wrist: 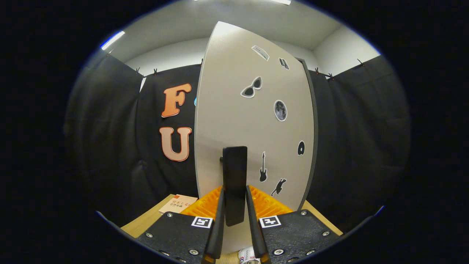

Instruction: Open the shoe cabinet door, grab the shoes and put them into the shoe cabinet, then close the shoe cabinet door.

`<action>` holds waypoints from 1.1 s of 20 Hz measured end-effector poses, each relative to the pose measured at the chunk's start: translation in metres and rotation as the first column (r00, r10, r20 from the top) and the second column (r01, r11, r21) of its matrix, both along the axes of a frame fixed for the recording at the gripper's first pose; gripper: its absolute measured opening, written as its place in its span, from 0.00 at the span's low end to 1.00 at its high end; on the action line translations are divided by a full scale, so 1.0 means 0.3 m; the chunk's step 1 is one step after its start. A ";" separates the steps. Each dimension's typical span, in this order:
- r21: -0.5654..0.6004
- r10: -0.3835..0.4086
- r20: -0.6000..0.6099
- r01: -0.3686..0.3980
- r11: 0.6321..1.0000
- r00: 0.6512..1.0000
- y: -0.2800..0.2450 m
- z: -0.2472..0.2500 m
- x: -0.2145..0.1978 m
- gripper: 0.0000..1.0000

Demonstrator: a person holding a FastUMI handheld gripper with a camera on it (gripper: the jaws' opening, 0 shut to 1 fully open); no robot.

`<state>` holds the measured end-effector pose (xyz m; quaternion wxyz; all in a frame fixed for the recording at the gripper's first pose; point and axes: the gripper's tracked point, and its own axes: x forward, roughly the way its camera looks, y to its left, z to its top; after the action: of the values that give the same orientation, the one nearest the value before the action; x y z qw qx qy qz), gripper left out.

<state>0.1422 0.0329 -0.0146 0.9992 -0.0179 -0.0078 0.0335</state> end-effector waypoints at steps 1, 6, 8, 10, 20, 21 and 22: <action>-0.002 -0.003 0.002 0.003 1.000 1.000 -0.015 -0.003 -0.009 0.32; -0.009 -0.025 0.003 0.025 1.000 1.000 -0.083 -0.007 -0.054 0.32; -0.016 -0.044 0.006 0.044 0.999 0.999 -0.119 -0.008 -0.070 0.32; -0.012 -0.062 0.005 0.062 0.998 0.998 -0.154 -0.009 -0.087 0.32; 0.047 -0.168 0.003 0.168 0.985 0.986 -0.432 -0.032 -0.210 0.33; 0.048 -0.174 0.001 0.174 0.984 0.985 -0.452 -0.035 -0.214 0.33; 0.042 -0.184 0.005 0.184 0.982 0.983 -0.449 -0.036 -0.198 0.34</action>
<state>0.0829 -0.1017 -0.0255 0.9982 0.0020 -0.0111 -0.0593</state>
